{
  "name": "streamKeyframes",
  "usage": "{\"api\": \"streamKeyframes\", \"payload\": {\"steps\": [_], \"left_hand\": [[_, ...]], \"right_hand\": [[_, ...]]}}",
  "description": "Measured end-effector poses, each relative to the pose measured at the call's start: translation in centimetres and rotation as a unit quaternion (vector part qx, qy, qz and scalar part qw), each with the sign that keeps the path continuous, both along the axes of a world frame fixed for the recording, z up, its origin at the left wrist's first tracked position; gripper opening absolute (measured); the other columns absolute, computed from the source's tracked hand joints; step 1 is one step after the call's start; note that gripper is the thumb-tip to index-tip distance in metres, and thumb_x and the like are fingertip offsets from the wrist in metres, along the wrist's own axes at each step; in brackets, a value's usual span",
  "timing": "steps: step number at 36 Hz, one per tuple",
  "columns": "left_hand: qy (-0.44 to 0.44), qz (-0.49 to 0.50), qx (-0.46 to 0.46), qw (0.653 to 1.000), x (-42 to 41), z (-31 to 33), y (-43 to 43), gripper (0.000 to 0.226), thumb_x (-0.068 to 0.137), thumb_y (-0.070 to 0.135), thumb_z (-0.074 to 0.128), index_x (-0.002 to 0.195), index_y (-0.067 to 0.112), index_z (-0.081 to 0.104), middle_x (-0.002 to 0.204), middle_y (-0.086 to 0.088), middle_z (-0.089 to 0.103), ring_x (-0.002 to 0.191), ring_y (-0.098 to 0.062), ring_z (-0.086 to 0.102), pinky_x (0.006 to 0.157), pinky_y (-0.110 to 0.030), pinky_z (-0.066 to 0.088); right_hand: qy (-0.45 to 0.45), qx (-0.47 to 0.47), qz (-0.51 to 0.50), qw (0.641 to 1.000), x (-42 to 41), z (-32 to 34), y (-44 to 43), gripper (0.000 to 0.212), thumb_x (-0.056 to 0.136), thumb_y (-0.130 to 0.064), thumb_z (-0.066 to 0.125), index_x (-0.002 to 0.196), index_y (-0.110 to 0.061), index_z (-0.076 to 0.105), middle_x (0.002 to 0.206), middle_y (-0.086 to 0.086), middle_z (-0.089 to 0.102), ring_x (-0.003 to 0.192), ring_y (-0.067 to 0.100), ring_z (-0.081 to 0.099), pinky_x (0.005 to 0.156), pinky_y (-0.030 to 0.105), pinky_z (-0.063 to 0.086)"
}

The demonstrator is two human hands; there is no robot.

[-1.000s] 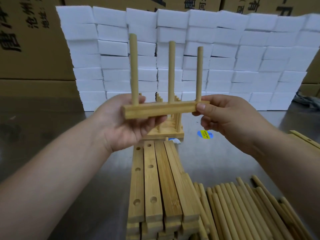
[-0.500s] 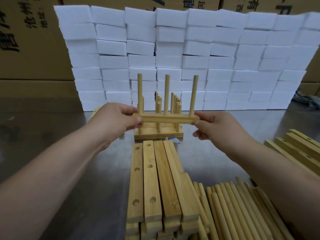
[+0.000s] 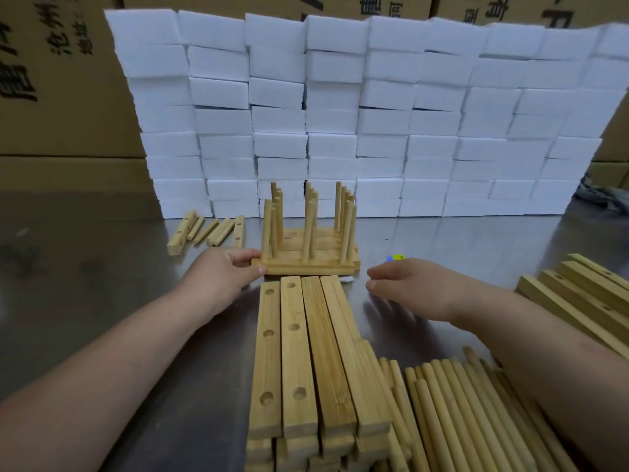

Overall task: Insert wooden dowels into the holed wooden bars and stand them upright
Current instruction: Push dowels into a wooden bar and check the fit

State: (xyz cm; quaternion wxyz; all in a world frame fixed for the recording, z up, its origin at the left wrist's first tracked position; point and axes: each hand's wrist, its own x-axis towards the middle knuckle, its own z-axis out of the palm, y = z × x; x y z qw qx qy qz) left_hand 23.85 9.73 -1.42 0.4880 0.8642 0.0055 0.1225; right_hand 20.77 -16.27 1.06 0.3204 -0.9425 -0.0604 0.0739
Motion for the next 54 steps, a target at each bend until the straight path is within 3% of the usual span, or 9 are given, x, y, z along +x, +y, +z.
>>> {"api": "streamKeyframes", "payload": {"steps": [5, 11, 21, 23, 35, 40, 45, 50, 54], "left_hand": [[0.0, 0.002, -0.055, 0.998, 0.2, -0.1, 0.3, 0.033, 0.082, 0.024, 0.069, 0.114, 0.023, 0.065, 0.1, 0.014, 0.062, 0.09, 0.0, 0.052, 0.085, -0.022, 0.033], [0.001, 0.013, -0.046, 0.999, 0.0, -0.5, 0.0, 0.036, 0.083, 0.024, 0.068, 0.118, 0.019, 0.063, 0.104, 0.009, 0.056, 0.092, -0.003, 0.049, 0.079, -0.019, 0.033], [0.043, -0.02, -0.038, 0.998, -0.6, -0.2, -1.5, 0.034, 0.082, 0.021, 0.069, 0.115, 0.017, 0.065, 0.109, -0.005, 0.068, 0.099, -0.014, 0.062, 0.096, -0.032, 0.044], [0.05, -0.027, -0.044, 0.997, -0.7, -0.1, -1.6, 0.034, 0.081, 0.021, 0.069, 0.115, 0.016, 0.066, 0.109, -0.006, 0.068, 0.1, -0.016, 0.063, 0.099, -0.038, 0.044], [0.034, -0.005, -0.077, 0.996, -0.8, -0.2, -1.7, 0.034, 0.081, 0.02, 0.07, 0.114, 0.017, 0.065, 0.107, -0.004, 0.067, 0.098, -0.015, 0.062, 0.097, -0.037, 0.044], [0.033, -0.007, -0.081, 0.996, -0.9, -0.2, -1.7, 0.032, 0.081, 0.02, 0.07, 0.113, 0.018, 0.065, 0.106, -0.003, 0.067, 0.097, -0.014, 0.062, 0.095, -0.034, 0.044], [0.026, 0.001, -0.085, 0.996, -0.9, -0.3, -1.7, 0.031, 0.08, 0.022, 0.071, 0.111, 0.021, 0.066, 0.108, -0.003, 0.066, 0.099, -0.015, 0.061, 0.098, -0.038, 0.044], [0.02, -0.006, -0.086, 0.996, -0.9, -0.3, -1.6, 0.031, 0.082, 0.02, 0.069, 0.113, 0.02, 0.065, 0.098, 0.003, 0.067, 0.095, -0.012, 0.062, 0.089, -0.03, 0.045], [0.003, -0.009, -0.094, 0.996, -0.9, -0.4, -1.5, 0.028, 0.082, 0.02, 0.068, 0.11, 0.023, 0.066, 0.086, 0.012, 0.063, 0.085, 0.001, 0.058, 0.07, -0.017, 0.04]], "right_hand": [[-0.007, -0.013, 0.02, 1.0, 0.0, -0.1, -0.1, 0.034, 0.091, -0.042, 0.047, 0.124, -0.036, 0.054, 0.108, -0.019, 0.051, 0.102, 0.005, 0.045, 0.086, 0.018, 0.03], [-0.008, -0.08, 0.154, 0.985, -1.2, 0.0, 1.2, 0.044, 0.099, -0.022, 0.035, 0.134, -0.047, 0.039, 0.144, -0.02, 0.036, 0.125, 0.001, 0.038, 0.094, 0.015, 0.027], [-0.072, -0.091, 0.253, 0.961, -1.4, -0.3, 2.0, 0.056, 0.095, -0.001, 0.031, 0.135, -0.039, 0.04, 0.137, -0.025, 0.034, 0.127, -0.008, 0.026, 0.104, 0.008, 0.018], [-0.09, -0.107, 0.277, 0.951, -1.2, -0.7, 2.3, 0.06, 0.092, 0.005, 0.031, 0.134, -0.037, 0.043, 0.145, -0.021, 0.031, 0.137, 0.001, 0.019, 0.113, 0.025, 0.019], [-0.146, -0.213, 0.218, 0.941, -0.9, -1.2, 2.1, 0.042, 0.092, -0.007, 0.039, 0.13, -0.024, 0.045, 0.139, -0.007, 0.036, 0.128, 0.012, 0.029, 0.103, 0.027, 0.028], [-0.162, -0.199, 0.251, 0.933, -1.2, -1.0, 2.2, 0.051, 0.092, -0.001, 0.038, 0.137, -0.026, 0.04, 0.149, -0.017, 0.024, 0.135, 0.003, 0.015, 0.103, 0.011, 0.009], [-0.144, -0.186, 0.219, 0.947, -1.4, -0.7, 2.3, 0.037, 0.086, -0.003, 0.047, 0.109, -0.031, 0.053, 0.102, -0.017, 0.051, 0.095, -0.004, 0.049, 0.074, 0.016, 0.044], [-0.193, -0.221, 0.22, 0.93, -1.1, -0.8, 2.3, 0.035, 0.083, 0.0, 0.049, 0.096, -0.032, 0.054, 0.108, -0.015, 0.048, 0.112, 0.011, 0.043, 0.09, 0.023, 0.034], [-0.2, -0.276, 0.221, 0.914, -0.9, -1.0, 2.2, 0.043, 0.089, -0.004, 0.046, 0.127, -0.023, 0.052, 0.131, -0.004, 0.045, 0.12, 0.017, 0.038, 0.1, 0.031, 0.033]]}}
